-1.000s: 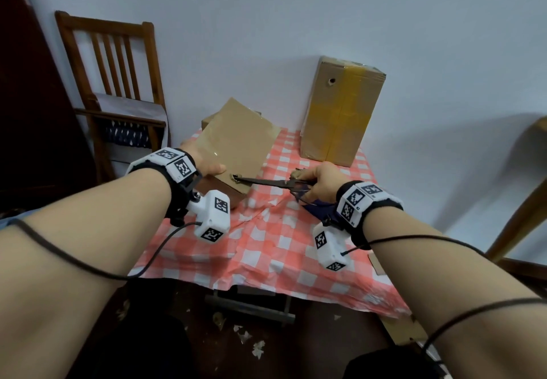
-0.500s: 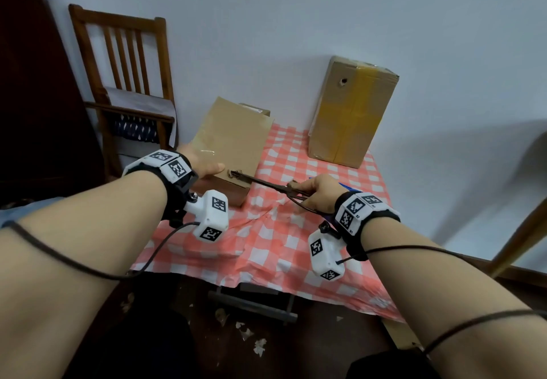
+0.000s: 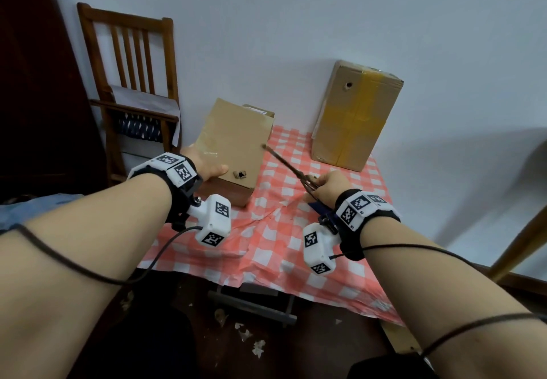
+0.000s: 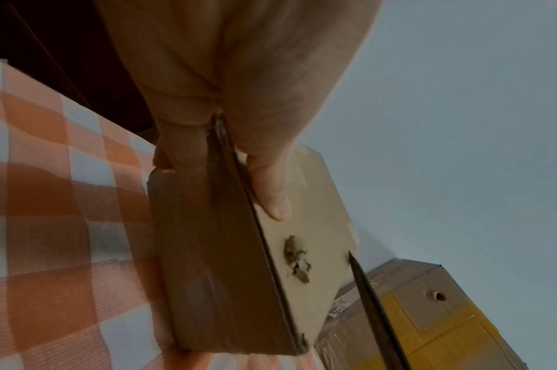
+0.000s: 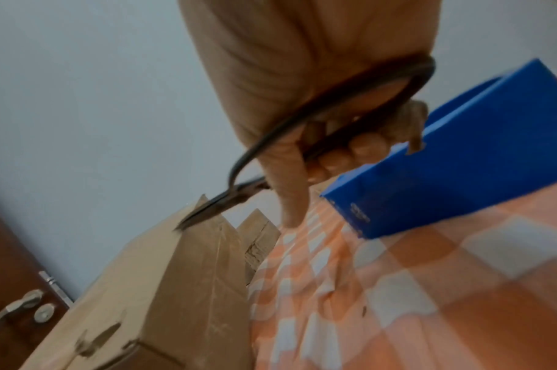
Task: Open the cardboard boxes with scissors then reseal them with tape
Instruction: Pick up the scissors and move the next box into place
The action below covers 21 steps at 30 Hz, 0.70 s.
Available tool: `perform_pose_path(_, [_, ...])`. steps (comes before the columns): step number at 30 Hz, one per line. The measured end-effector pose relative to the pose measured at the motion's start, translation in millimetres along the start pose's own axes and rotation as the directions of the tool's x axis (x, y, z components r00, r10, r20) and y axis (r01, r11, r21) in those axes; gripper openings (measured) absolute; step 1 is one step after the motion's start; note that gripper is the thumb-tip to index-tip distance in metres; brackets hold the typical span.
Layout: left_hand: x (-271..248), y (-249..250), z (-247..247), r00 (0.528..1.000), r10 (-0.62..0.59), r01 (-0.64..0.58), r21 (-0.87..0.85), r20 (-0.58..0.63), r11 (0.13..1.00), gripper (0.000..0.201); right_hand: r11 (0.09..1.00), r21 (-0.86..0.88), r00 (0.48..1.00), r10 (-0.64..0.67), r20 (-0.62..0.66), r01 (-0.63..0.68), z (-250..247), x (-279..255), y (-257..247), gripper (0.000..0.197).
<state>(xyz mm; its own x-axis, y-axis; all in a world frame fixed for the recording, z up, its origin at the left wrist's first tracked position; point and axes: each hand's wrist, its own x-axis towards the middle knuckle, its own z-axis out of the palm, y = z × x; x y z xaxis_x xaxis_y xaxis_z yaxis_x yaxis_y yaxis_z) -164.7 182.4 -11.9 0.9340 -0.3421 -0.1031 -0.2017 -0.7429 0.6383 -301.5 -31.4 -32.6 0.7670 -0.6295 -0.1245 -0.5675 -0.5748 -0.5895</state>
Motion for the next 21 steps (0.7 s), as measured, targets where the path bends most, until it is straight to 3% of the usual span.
perform_pose_path(2, [-1.0,0.1,-0.3,1.0,0.004,-0.004,0.02,0.003,1.0,0.062,0.993,-0.076,0.996,0.086,-0.011,-0.087,8.5,-0.4,-3.3,0.009])
perform_pose_path(6, [-7.5,5.8,-4.4,1.0,0.03,-0.03,0.094,0.003,0.995,0.069,0.973,-0.203,0.987,0.127,0.102,-0.105,39.6,-2.7,-5.7,0.015])
perform_pose_path(11, [-14.1,9.5,-3.8,1.0,-0.002,0.004,0.089,-0.024,0.996,0.083,0.965,-0.259,0.992,0.066,0.106,-0.037,50.0,-8.6,-10.6,0.027])
perform_pose_path(13, [-14.5,11.3,-1.2,0.999,-0.029,0.032,0.074,-0.036,0.997,0.095,0.986,-0.155,0.998,-0.057,0.003,0.057,42.8,-12.4,-20.6,0.026])
perform_pose_path(15, [-10.7,12.8,1.4,0.998,-0.043,0.045,0.084,-0.036,0.995,0.102,0.98,0.139,0.989,-0.135,-0.063,0.143,37.0,-17.2,-33.8,0.017])
perform_pose_path(17, [-4.1,11.4,3.7,0.996,-0.079,0.081,0.076,-0.035,0.994,0.11,0.93,0.349,0.993,-0.119,-0.003,0.112,35.7,-22.5,-46.7,0.009])
perform_pose_path(21, [0.1,6.8,5.6,0.997,-0.074,0.078,0.127,-0.034,0.989,0.119,0.931,0.36,0.989,-0.098,0.111,0.052,38.6,-26.5,-59.1,0.012])
